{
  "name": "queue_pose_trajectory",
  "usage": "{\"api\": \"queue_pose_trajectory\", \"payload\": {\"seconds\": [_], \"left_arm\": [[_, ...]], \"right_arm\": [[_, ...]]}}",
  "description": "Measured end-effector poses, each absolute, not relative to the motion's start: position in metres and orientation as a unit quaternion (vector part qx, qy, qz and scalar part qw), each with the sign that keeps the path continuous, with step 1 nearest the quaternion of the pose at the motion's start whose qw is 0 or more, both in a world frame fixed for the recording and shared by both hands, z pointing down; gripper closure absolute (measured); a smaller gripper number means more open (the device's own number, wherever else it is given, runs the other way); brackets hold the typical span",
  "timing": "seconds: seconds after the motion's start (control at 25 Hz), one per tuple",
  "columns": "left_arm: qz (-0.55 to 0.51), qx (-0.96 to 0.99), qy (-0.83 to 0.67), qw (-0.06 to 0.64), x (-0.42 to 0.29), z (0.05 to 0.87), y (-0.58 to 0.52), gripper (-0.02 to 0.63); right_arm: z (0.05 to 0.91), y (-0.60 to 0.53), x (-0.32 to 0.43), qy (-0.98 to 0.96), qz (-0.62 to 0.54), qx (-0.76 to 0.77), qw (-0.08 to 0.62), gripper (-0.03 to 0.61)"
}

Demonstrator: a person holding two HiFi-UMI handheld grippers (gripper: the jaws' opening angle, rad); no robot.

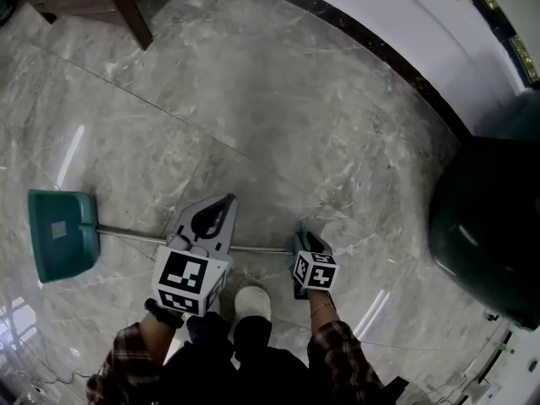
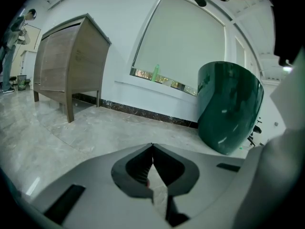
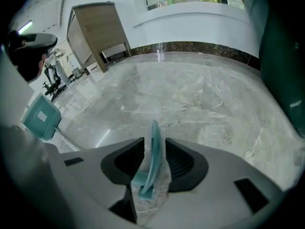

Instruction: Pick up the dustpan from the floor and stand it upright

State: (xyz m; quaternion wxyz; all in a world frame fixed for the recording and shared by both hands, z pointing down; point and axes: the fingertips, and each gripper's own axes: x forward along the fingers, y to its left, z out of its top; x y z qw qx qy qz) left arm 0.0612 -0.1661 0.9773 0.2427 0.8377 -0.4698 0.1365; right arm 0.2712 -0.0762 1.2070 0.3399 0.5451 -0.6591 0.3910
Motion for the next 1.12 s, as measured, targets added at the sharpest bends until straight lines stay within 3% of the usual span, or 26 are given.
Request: {"api": "queue_pose_trajectory", "payload": {"seconds": [0.08, 0.16, 0.52, 1.12], "left_arm": [[0.135, 0.837, -0.472, 0.244, 0.058, 0.979, -0.164, 0.603], [0.132, 0.837, -0.471, 0.244, 0.058, 0.977, -0.163, 0.603], [0.135, 0.838, -0.467, 0.246, 0.054, 0.954, -0.161, 0.603], [0.107, 0.854, -0.458, 0.223, 0.068, 0.737, -0.193, 0.603]], "right_arm": [[1.217, -0.074, 0.275, -0.644, 0.401, 0.553, 0.345, 0.449], [1.22, -0.073, 0.275, -0.639, 0.404, 0.556, 0.344, 0.503], [1.177, -0.084, 0.276, -0.645, 0.392, 0.574, 0.317, 0.506], [0.938, -0.132, 0.32, -0.629, 0.328, 0.627, 0.323, 0.502]]}}
